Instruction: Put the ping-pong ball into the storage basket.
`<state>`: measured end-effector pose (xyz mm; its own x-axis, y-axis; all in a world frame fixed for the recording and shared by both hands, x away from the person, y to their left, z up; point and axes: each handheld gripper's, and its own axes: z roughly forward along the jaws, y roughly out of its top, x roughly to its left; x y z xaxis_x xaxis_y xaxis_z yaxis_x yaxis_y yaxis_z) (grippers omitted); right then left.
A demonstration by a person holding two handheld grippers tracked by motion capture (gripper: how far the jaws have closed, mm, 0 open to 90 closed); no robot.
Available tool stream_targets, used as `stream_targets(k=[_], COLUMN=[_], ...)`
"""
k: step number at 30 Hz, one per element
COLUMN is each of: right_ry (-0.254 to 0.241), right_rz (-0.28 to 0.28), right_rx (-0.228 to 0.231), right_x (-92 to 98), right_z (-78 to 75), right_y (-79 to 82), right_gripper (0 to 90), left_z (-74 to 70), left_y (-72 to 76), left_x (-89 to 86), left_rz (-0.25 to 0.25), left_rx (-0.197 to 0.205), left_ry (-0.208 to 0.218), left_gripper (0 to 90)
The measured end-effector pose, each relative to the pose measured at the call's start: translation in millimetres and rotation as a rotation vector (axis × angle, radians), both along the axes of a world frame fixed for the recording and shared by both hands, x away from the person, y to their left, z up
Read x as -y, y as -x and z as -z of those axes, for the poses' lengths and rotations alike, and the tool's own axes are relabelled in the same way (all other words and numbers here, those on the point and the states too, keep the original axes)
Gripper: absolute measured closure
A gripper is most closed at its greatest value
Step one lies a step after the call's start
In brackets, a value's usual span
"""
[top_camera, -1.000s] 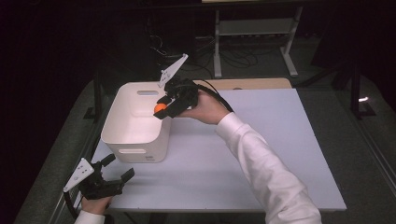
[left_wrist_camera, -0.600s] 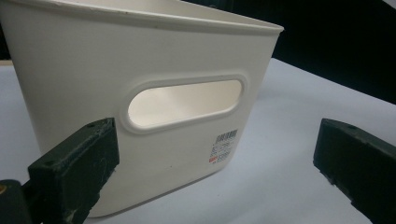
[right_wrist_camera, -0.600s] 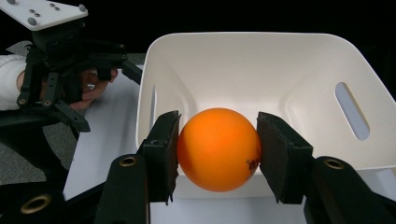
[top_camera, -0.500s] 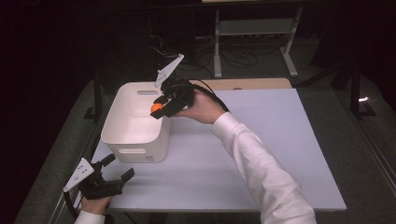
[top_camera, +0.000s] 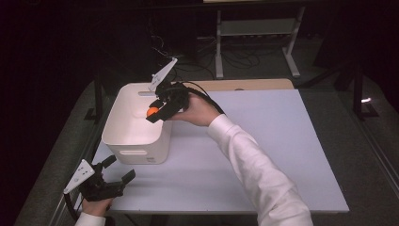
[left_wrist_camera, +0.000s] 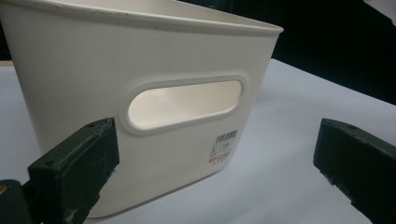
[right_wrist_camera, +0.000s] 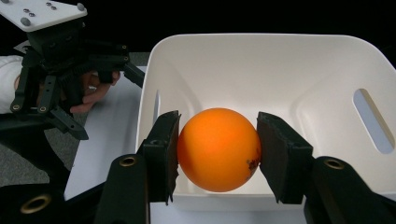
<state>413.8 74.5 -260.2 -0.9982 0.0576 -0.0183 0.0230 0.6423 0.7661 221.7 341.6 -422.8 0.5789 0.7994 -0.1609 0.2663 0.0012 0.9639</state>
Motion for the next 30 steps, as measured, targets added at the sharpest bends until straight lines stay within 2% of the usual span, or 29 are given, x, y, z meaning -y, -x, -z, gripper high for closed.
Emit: stream_targets(k=[17,30], right_ry=[0.025,0.009], right_rz=[-0.032,-0.036], right_rx=[-0.012,-0.03], right_x=[-23.8,-31.7], right_z=[12.9,23.2], right_y=[-2.0,-7.5], right_gripper=[49.5,49.5], left_z=[0.1,0.2], left_y=[0.0,-0.2], left_x=[0.1,-0.2], left_rz=[0.0,0.002], left_rx=[0.001,-0.005], left_ry=[0.007,-0.003], left_gripper=[0.0,0.0])
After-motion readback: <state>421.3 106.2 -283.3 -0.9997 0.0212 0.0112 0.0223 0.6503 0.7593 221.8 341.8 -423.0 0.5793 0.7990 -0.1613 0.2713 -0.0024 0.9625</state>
